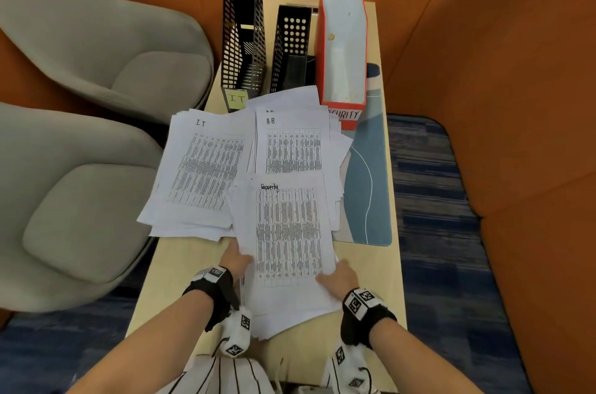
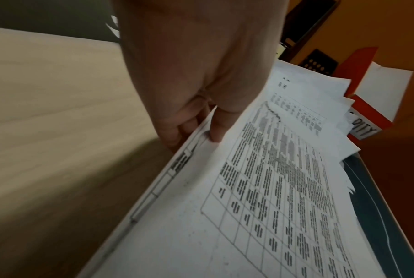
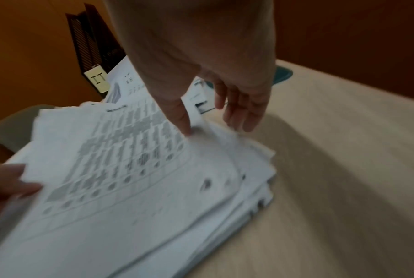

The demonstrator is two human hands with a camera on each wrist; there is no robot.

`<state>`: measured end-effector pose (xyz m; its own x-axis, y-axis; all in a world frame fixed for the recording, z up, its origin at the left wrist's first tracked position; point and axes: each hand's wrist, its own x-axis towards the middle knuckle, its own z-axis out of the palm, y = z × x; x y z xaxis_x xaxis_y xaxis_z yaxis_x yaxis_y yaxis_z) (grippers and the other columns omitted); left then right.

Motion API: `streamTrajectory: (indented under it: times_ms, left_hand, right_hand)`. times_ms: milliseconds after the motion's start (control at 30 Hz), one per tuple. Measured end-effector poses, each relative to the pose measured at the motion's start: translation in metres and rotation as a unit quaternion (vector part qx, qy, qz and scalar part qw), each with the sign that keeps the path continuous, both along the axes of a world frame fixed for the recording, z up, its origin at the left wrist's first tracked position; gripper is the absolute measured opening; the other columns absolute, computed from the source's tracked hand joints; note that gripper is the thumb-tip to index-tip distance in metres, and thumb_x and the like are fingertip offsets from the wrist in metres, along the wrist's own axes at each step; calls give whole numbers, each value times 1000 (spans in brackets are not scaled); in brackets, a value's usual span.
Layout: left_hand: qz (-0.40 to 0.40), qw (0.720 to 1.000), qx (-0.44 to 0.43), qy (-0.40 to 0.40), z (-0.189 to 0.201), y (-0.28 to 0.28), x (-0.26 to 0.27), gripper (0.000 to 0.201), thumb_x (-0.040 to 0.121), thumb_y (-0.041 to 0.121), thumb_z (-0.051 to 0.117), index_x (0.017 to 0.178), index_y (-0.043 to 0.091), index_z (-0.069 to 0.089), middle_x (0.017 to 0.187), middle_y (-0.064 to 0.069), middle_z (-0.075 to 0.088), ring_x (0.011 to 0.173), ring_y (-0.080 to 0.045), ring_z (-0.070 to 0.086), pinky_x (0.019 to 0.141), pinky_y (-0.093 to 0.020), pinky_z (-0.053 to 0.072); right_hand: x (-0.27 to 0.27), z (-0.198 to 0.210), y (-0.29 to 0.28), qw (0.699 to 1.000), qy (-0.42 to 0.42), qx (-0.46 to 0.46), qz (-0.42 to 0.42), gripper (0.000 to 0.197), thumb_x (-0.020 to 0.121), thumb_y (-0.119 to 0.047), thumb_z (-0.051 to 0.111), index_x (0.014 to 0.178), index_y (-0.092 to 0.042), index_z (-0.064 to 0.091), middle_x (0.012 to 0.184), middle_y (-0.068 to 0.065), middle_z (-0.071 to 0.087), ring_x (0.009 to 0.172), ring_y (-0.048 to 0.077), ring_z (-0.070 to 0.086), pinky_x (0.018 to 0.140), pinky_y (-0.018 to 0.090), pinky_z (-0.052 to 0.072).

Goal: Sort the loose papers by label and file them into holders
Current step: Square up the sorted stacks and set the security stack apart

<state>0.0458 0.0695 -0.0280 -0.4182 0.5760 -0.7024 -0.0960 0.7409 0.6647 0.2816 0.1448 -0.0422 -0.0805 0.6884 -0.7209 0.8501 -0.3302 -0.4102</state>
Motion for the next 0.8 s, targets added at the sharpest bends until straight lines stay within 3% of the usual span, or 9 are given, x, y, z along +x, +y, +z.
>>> streamTrajectory:
  times_ms: [67,133,233,333,400,500,600,667,800]
  left_hand:
    - [-7,999,-26,33,-8,-3,-5,46,85,-10,48,129,1,46,126,-14,57,116,-30,54,94,-35,41]
    - [-27,1000,-7,8,-9,-3,-7,48,83,-12,47,128,4,47,123,-10,58,111,-26,56,95,-35,44]
    - [-71,995,38,-55,-8,-2,-10,54,82,-13,44,128,13,49,130,-10,58,117,-26,55,105,-42,42]
    - [-23,996,41,-70,-3,4,-19,41,85,-7,44,120,13,50,129,-16,56,113,-30,54,100,-41,42]
    - [15,998,36,-49,-3,9,-20,40,87,-3,48,124,11,45,135,-15,46,112,-28,49,97,-37,40]
    - [-50,999,10,-14,-1,18,-7,56,87,4,52,139,11,31,136,-8,35,127,-27,39,104,-38,33]
    - [74,997,7,13,-5,28,0,47,85,10,57,126,6,35,116,-8,44,104,-25,49,96,-38,41]
    - [89,996,-2,2,-4,32,5,36,80,18,58,110,6,44,104,-5,48,90,-22,50,84,-34,44]
    - [-8,999,-31,0,-14,25,14,56,89,24,58,136,5,35,128,-2,48,123,-29,47,106,-41,38]
  right_hand:
    - [1,4,17,996,-8,82,-14,63,82,-23,69,133,0,41,133,14,51,119,27,52,94,31,45]
    - [-2,6,30,996,38,81,-5,72,81,-20,71,140,0,35,139,13,46,122,25,49,103,30,40]
    - [-13,12,40,997,81,5,-2,81,73,-23,77,138,-2,33,133,5,47,123,25,49,104,35,42]
    - [-12,11,49,997,58,39,-18,82,64,-26,75,135,-6,39,133,9,46,127,31,48,106,41,43]
    - [-13,15,50,998,35,43,29,74,74,-14,67,141,-8,37,140,14,37,131,32,42,108,36,39]
    - [-25,18,43,993,-1,8,120,71,80,-4,60,144,-12,31,146,15,26,127,31,44,98,30,44]
    - [-30,20,47,995,-56,61,64,80,83,-8,63,148,-5,16,147,17,27,128,31,43,100,32,43]
    - [-33,28,50,992,-94,50,61,74,86,-16,62,145,0,20,147,16,25,126,29,44,96,27,42]
    - [-37,37,49,990,-76,-38,112,78,82,-24,67,142,3,25,145,16,27,121,29,48,94,32,49]
